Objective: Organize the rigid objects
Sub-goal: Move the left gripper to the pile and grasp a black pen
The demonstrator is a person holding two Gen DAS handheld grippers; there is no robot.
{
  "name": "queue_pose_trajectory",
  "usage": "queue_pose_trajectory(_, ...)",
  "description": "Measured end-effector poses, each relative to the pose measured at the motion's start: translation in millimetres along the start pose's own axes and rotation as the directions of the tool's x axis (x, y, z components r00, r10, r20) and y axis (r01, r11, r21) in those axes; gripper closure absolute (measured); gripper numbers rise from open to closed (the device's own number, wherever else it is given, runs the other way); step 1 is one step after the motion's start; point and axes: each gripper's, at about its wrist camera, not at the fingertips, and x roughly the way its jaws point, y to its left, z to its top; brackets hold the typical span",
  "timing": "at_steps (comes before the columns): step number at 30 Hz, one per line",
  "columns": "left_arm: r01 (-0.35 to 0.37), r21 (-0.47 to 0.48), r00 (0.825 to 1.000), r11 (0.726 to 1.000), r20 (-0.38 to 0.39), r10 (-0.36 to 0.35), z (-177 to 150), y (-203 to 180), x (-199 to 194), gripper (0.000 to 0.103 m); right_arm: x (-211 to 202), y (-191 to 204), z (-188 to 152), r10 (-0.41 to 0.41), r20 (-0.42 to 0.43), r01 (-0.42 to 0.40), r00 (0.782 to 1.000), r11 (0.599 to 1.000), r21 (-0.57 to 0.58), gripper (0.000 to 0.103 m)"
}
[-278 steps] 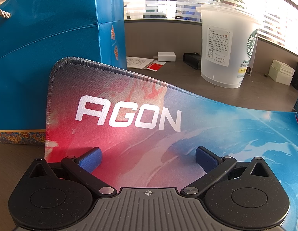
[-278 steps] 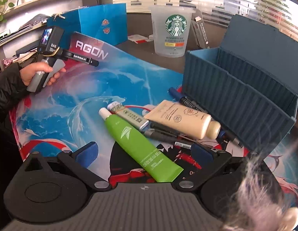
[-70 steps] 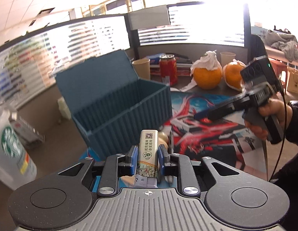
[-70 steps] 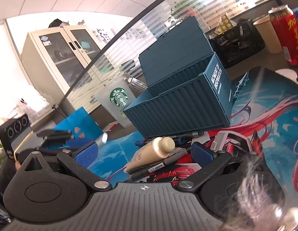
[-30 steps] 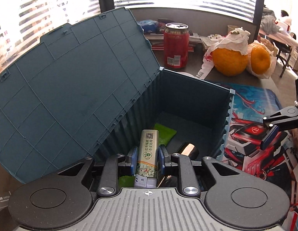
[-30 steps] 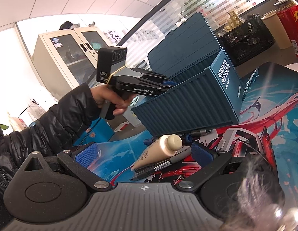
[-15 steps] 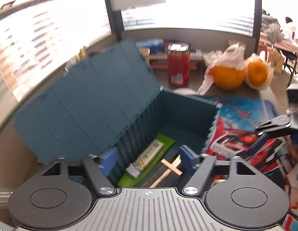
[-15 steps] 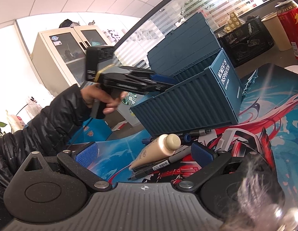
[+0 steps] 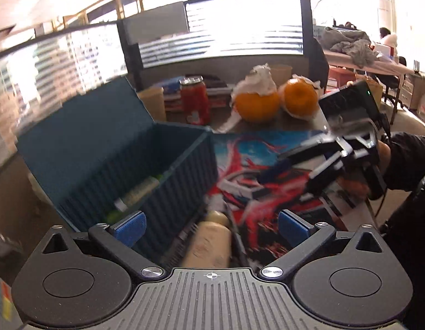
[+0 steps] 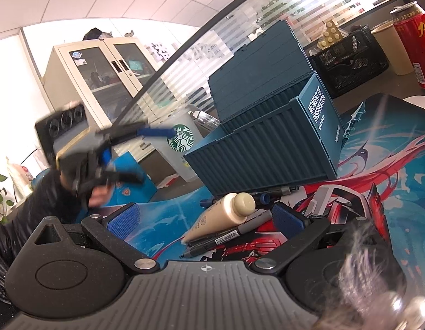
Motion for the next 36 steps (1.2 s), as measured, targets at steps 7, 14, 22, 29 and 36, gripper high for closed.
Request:
queue_pose_trajectory(7, 0.087, -0.130, 0.996, 0.988, -0.002, -0.088, -32, -27, 27, 0.000, -1, -1, 1, -0.013, 0.005, 0.013, 1.000, 1.000, 0.004, 0.000)
queue_pose_trajectory(14, 0.063, -0.165, 0.997, 0.984, -0.034, -0.069, -43, -47, 43, 0.000, -5, -3, 2, -0.005, 0.028, 0.004, 1.000, 1.000, 0.013, 0.000)
queue_pose_trajectory(22, 0.079, -0.175, 0.994, 0.981, -0.059, -0.090, -42, -56, 52, 0.000, -8, -4, 3, 0.005, 0.041, -0.005, 0.999, 1.000, 0.013, 0.000)
queue_pose_trajectory(29, 0.045, -0.191, 0.996, 0.980, -0.062, -0.058, -35, -64, 62, 0.000, -11, -8, 5, 0.011, 0.065, -0.013, 0.998, 0.999, 0.038, 0.000)
queue_pose_trajectory(36, -0.019, -0.299, 0.999, 0.954, -0.053, 0.003, -33, -54, 72, 0.000, -19, -13, 6, 0.011, 0.109, -0.018, 0.994, 0.998, 0.062, 0.000)
